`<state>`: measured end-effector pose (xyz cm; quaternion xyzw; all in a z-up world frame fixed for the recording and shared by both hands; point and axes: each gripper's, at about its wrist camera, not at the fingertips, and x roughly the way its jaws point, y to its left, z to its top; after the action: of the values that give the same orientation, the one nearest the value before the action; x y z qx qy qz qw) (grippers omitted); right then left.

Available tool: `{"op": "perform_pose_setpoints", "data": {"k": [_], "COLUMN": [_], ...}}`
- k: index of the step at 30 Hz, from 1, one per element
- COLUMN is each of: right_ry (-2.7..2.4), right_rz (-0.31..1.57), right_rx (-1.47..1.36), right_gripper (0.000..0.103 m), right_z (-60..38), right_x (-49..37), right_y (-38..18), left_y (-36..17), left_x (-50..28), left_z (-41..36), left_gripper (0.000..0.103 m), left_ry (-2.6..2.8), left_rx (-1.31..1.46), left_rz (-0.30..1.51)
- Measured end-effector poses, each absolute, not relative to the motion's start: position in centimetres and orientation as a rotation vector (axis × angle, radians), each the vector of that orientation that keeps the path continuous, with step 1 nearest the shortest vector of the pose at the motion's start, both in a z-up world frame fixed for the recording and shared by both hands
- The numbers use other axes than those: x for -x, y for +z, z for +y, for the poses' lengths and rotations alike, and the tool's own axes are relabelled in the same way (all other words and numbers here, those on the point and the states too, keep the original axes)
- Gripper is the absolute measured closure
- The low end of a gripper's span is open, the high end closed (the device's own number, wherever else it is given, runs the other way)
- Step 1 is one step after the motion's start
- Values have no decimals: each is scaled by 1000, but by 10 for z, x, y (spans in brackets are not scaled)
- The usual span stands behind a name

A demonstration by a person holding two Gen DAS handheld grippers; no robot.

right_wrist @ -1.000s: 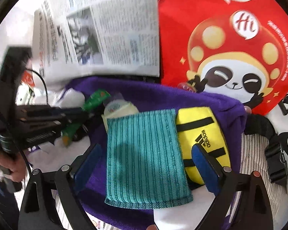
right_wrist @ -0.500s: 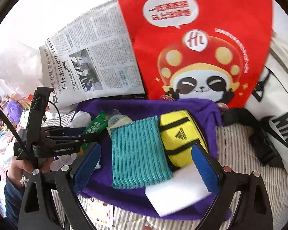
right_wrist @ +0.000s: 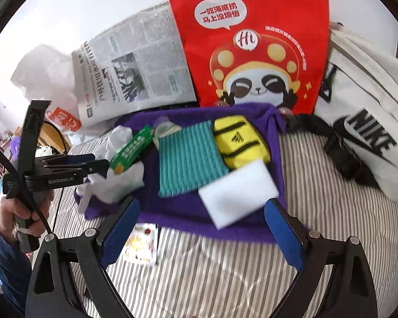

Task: Organize soft objects
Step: 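Open the right tool on the teal mat while left lowers and releases the green card, then lower the left tool to the black strap on the bedspread and grasp it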

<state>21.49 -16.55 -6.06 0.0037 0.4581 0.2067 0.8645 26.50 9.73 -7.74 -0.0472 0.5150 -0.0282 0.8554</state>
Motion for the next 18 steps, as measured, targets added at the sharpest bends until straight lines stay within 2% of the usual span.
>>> {"op": "perform_pose_setpoints", "data": {"k": [10,18], "right_ry": [413,401], "right_rz": [981,1004], "right_rx": [40,20], "right_gripper": [9,9], "right_z": [-157,-151], "right_x": [-153,-123], "right_y": [-83,-108], "left_y": [-70,-110], "left_x": [-182,-117], "left_z": [88,73], "left_gripper": [51,51], "left_ry": [-72,-21], "left_rx": [130,118], "left_rz": [1043,1092]}}
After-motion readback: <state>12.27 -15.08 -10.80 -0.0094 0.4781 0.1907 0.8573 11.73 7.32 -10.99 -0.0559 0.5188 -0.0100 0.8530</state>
